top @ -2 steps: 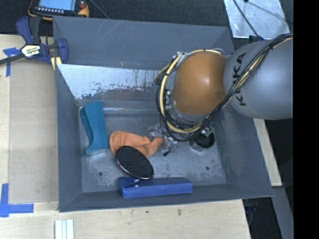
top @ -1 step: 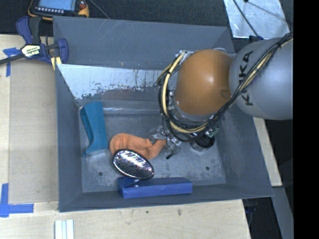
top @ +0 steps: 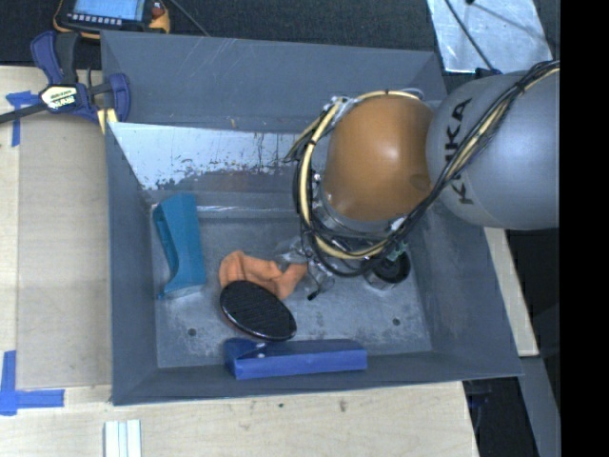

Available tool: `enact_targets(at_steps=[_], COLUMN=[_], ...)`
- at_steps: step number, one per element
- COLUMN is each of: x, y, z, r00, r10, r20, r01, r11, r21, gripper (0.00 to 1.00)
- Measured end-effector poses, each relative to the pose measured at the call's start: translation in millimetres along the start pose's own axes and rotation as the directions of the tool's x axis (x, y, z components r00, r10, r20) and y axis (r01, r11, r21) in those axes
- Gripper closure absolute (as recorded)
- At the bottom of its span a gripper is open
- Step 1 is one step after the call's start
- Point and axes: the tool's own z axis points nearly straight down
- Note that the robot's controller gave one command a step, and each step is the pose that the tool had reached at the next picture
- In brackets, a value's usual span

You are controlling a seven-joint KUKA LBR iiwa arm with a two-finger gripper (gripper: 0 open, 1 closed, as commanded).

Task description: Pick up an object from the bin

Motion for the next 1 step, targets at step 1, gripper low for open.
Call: enact_targets(at_steps=[1], x=[-8.2], y=[19.5], z=[55.4], r00=[0.998], r10=[-0.061], r20=[-0.007], r01=[0.061], r11=[0.998], r21=[-0.007], gripper=[1.0])
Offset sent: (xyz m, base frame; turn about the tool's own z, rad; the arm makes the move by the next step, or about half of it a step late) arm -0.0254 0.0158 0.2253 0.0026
